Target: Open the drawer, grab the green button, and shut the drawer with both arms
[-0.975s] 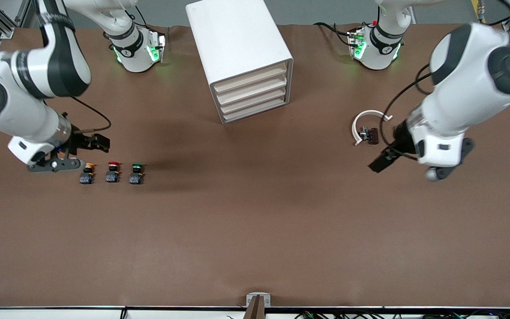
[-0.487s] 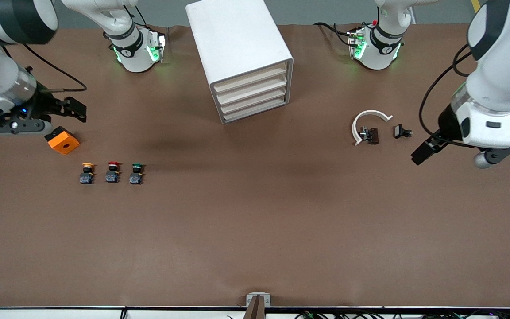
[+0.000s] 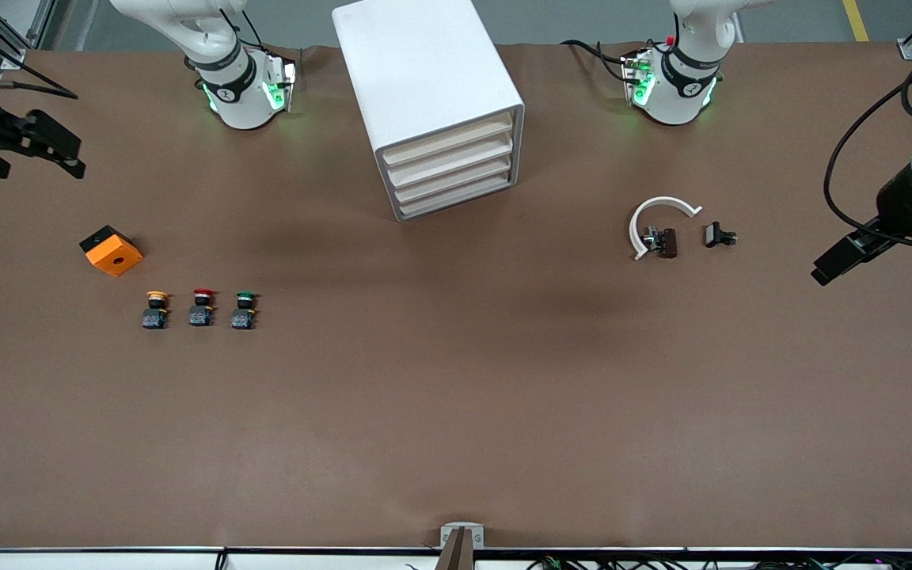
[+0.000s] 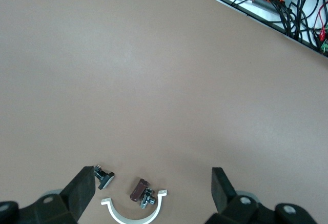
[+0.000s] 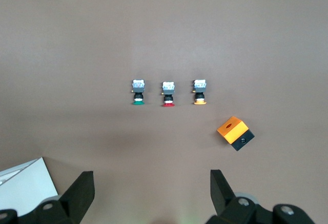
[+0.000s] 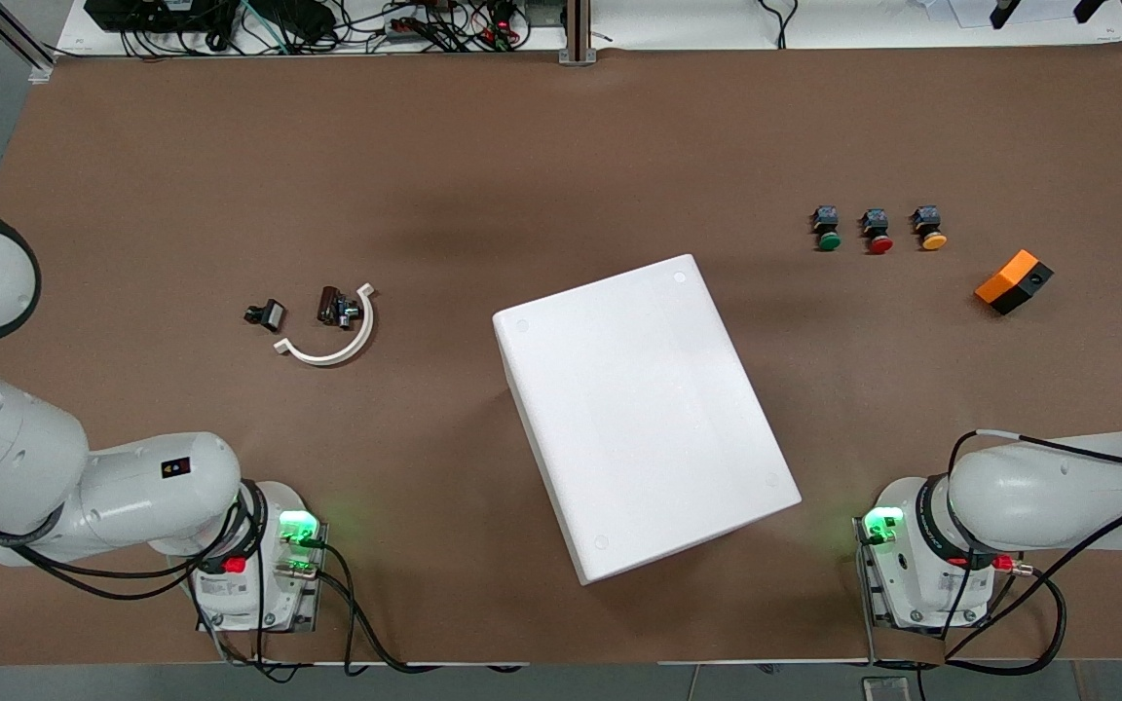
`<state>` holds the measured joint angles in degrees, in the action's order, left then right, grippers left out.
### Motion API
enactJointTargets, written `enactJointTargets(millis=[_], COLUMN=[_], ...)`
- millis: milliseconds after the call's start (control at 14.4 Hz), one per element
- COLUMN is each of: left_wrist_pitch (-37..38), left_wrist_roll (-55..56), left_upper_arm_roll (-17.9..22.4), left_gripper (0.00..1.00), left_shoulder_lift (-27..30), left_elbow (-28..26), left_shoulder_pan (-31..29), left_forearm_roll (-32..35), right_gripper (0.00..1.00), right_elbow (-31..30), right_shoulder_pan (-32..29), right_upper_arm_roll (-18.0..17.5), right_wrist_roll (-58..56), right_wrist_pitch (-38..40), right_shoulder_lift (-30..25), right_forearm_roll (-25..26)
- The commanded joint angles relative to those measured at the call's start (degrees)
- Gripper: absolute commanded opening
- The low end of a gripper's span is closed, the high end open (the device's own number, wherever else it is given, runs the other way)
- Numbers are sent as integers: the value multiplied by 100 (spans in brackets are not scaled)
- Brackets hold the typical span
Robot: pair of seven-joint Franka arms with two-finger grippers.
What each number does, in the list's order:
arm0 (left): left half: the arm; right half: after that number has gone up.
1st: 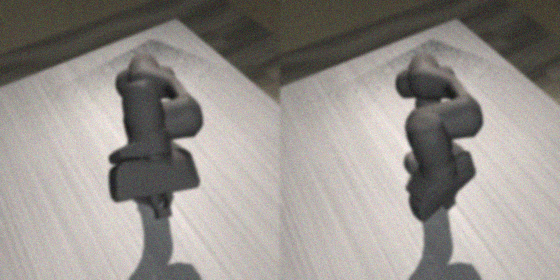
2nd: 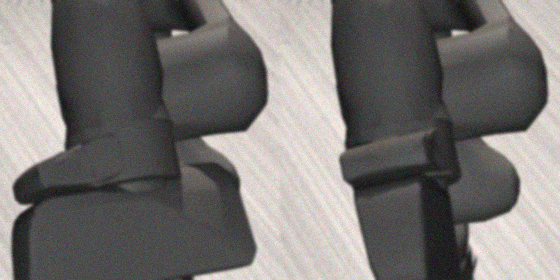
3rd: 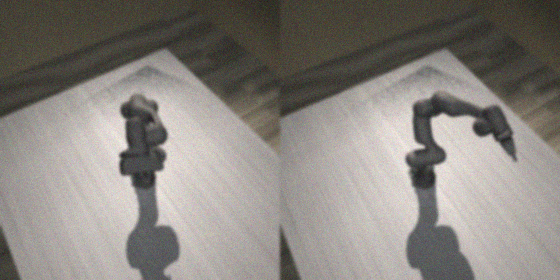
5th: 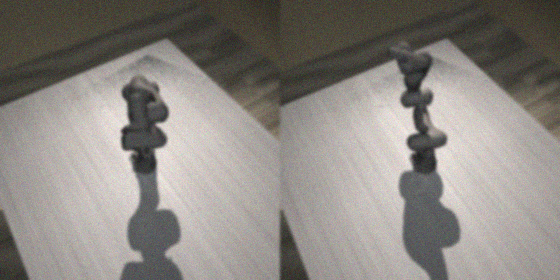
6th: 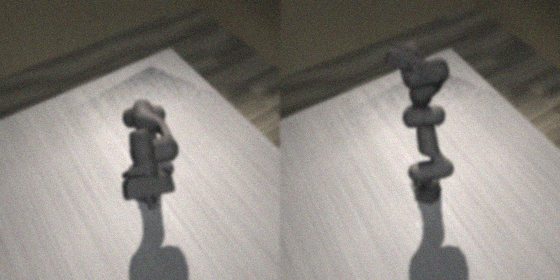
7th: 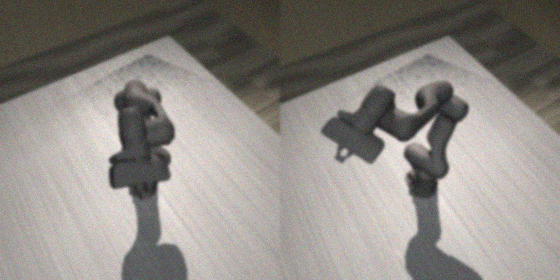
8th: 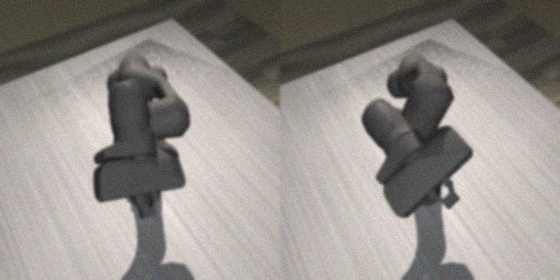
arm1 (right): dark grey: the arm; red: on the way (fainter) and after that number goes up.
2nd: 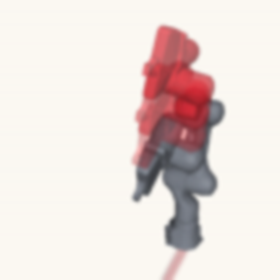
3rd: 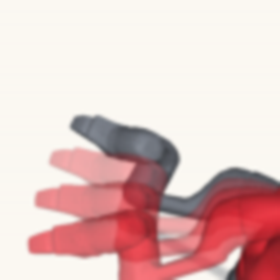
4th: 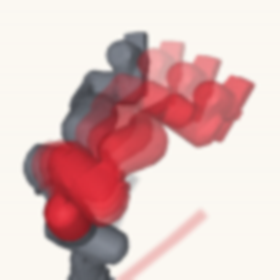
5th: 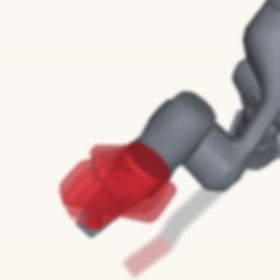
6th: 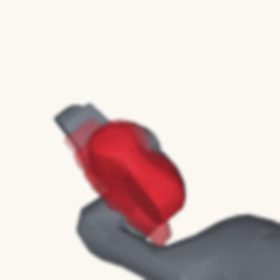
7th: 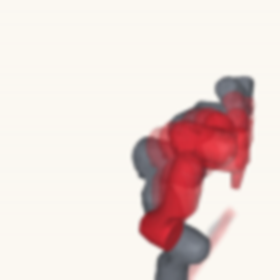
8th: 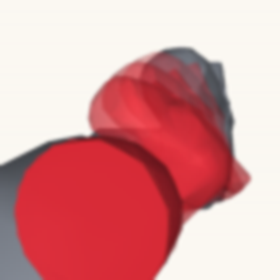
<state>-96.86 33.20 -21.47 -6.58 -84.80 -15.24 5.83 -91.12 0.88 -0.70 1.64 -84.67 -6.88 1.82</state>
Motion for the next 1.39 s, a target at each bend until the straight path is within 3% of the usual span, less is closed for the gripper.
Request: enactJointTargets(millis=[0, 487, 835, 1114, 1323], left_wrist_pitch=[359, 791, 782, 782, 765], left_wrist_roll=[-296, -866, -1807, -2088, -2256], left_upper_arm_roll=[-68, -15, 1407, 2058, 2147], left_gripper=[100, 100, 100, 100, 100], left_shoulder_lift=[16, 244, 780, 965, 1045], left_elbow=[69, 16, -405, -599, -740], left_shoulder_pan=[-277, -321, 680, 1137, 1182], left_forearm_roll=[-292, -319, -354, -644, -732], right_gripper=[100, 100, 100, 100, 100], right_elbow=[182, 191, 191, 200, 200], right_shoulder_pan=[-246, -264, -246, -211, -202], right_upper_arm_roll=[-53, -61, -61, -70, -79], right_wrist_roll=[-59, -59, -68, -50, -50], right_wrist_pitch=[117, 144, 127, 83, 82], right_shoulder_lift=[231, 231, 240, 249, 249], right_forearm_roll=[-95, -68, -51, -86, -94])
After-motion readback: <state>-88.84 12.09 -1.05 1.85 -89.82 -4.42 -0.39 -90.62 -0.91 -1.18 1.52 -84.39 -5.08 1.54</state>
